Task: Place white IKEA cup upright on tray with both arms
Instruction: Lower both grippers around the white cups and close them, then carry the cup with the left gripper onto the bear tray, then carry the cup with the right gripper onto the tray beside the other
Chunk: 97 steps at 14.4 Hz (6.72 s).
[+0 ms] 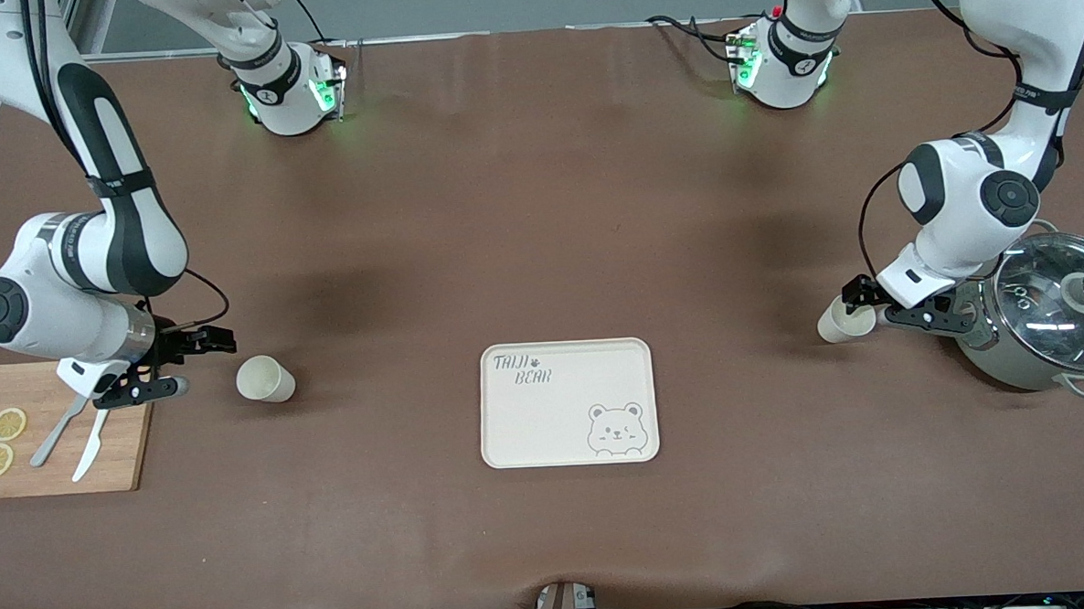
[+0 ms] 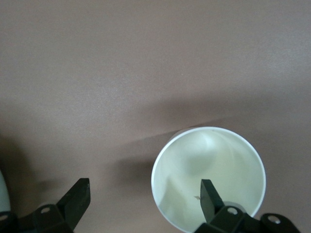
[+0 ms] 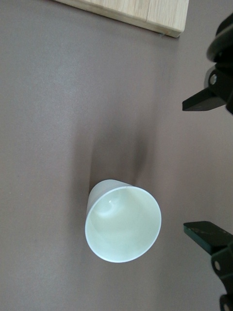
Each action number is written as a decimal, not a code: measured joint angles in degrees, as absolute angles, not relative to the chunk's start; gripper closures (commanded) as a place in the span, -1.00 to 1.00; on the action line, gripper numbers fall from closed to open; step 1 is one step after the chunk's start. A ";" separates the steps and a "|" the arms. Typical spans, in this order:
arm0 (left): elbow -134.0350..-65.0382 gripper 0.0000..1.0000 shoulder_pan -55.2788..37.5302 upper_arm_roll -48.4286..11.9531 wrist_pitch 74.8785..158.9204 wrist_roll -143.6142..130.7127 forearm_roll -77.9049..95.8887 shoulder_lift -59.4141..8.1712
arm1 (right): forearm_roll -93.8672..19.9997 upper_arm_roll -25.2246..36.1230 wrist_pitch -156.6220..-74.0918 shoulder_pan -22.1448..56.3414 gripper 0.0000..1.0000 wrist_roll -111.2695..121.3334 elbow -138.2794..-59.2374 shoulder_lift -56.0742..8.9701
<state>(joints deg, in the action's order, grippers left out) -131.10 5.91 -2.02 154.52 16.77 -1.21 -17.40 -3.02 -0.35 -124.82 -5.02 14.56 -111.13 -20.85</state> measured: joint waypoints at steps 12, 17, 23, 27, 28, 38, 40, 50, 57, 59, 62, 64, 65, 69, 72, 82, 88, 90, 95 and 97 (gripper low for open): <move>-130.51 1.00 8.97 -2.03 156.15 17.35 -1.25 -19.97 | -3.10 -0.45 -130.00 -3.41 -1.00 14.54 -111.23 -23.90; -130.35 1.00 8.82 -2.59 156.11 17.35 -1.25 -19.63 | -4.72 -0.43 -132.42 -2.89 -1.00 14.42 -111.21 -25.27; -126.25 1.00 8.79 -4.76 154.05 12.17 -1.25 -19.58 | -4.79 -0.45 -135.89 -2.74 -1.00 14.42 -111.13 -27.44; -115.83 1.00 6.56 -9.62 139.91 -0.53 -1.25 -19.55 | -4.80 -0.47 -137.66 -2.23 -1.00 14.42 -111.11 -28.40; -113.58 1.00 5.04 -9.81 137.18 -3.42 -1.25 -19.54 | -4.80 -0.47 -138.05 -2.19 -1.00 14.42 -111.11 -28.66; -105.47 1.00 -11.03 -10.03 133.93 -30.00 -1.25 -26.74 | -4.80 -0.47 -139.49 -1.84 -0.43 14.43 -111.11 -29.72; -103.83 1.00 -13.31 -10.00 133.93 -33.85 -1.25 -28.37 | -4.81 -0.47 -139.45 -1.65 -0.07 14.43 -111.10 -29.72; -91.37 1.00 -22.35 -9.80 133.94 -51.39 -7.41 -40.05 | -4.81 -0.46 -139.37 -1.36 0.97 14.43 -110.99 -29.73; -90.28 1.00 -23.14 -9.69 133.94 -52.01 -7.43 -41.29 | -4.81 -0.48 -136.33 -0.96 1.00 14.57 -109.60 -29.73; -90.27 1.00 -23.40 -9.69 133.94 -52.20 -7.52 -41.36 | -4.81 -0.48 -130.23 -0.92 1.00 14.57 -106.71 -29.67; -90.23 1.00 -23.51 -9.66 133.94 -52.46 -7.56 -41.40 | -5.00 -0.57 -120.20 0.24 1.00 13.52 -101.31 -28.36; -90.21 1.00 -23.64 -9.65 133.92 -52.92 -7.74 -41.42 | -5.39 -0.67 -115.99 2.32 1.00 8.63 -98.91 -26.15; -90.20 -0.30 -23.74 -9.63 133.92 -52.97 -7.83 -41.44 | -5.44 -0.81 -114.37 3.69 1.00 4.48 -98.12 -24.64; -90.16 -1.00 -23.95 -9.60 133.87 -54.69 -13.57 -42.01 | -5.53 -1.62 -106.79 11.45 1.00 -15.85 -91.48 -19.31; -90.14 -1.00 -24.00 -9.60 133.87 -56.75 -16.43 -42.54 | -5.66 -1.76 -105.64 18.13 1.00 -30.29 -86.44 -19.00; -88.61 -1.00 -23.96 -9.58 133.65 -60.11 -16.73 -41.97 | -5.50 -1.54 -116.18 31.78 1.00 -55.70 -75.50 -33.25; -88.23 -1.00 -23.52 -9.48 131.30 -60.34 -16.73 -40.36 | -1.06 -1.10 -126.38 32.58 1.00 -56.04 -75.26 -41.71; -88.12 -1.00 -23.27 -9.43 129.26 -60.34 -16.73 -39.45 | -0.93 -1.10 -129.30 32.81 1.00 -56.04 -75.21 -43.98; -88.10 -1.00 -22.55 -9.41 126.28 -60.34 -16.73 -37.18 | -0.61 -1.10 -134.28 33.42 1.00 -56.04 -75.07 -47.87; -88.10 -1.00 -22.41 -9.42 125.85 -60.34 -16.73 -36.82 | -0.16 -1.11 -134.96 33.87 1.00 -56.04 -74.90 -48.78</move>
<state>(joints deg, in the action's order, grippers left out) -88.10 -22.41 -9.42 125.85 -60.34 -16.73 -36.82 -0.16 -1.11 -134.96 33.87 -56.04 -74.90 -48.78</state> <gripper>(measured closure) 0.000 0.965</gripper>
